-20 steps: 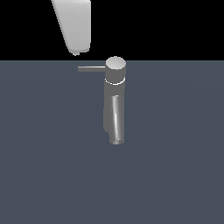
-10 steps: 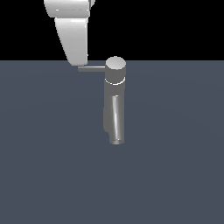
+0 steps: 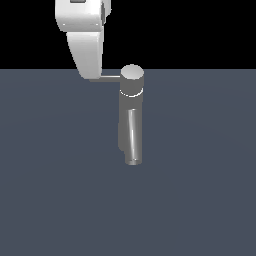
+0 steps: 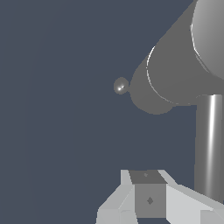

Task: Turn on the faucet by rotating a designated handle.

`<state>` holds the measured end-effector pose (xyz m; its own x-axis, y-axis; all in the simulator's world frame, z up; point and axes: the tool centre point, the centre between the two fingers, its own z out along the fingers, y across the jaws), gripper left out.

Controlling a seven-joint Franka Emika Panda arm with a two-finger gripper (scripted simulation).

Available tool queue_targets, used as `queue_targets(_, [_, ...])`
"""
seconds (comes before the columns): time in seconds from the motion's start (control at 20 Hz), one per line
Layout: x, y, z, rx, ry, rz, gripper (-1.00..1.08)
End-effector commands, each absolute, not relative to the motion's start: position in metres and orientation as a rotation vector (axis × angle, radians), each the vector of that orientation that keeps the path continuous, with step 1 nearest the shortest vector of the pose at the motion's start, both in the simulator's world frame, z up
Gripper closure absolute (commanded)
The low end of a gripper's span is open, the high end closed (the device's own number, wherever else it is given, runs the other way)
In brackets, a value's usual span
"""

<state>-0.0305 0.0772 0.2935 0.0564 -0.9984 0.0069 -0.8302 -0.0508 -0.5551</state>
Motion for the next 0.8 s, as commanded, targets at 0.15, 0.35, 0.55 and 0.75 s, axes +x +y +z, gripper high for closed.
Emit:
queue_targets(0.15, [-0.027, 0.076, 0.292, -1.918, 1.843, -0.567, 1.08])
queue_targets(0.35, [-0.027, 0.076, 0.292, -1.917, 1.844, -0.568, 1.08])
queue_targets(0.55, [-0.029, 0.076, 0.291, -1.917, 1.844, -0.568, 1.08])
queue_targets(0.75, [-0.039, 0.076, 0.284, -1.917, 1.844, -0.568, 1.08])
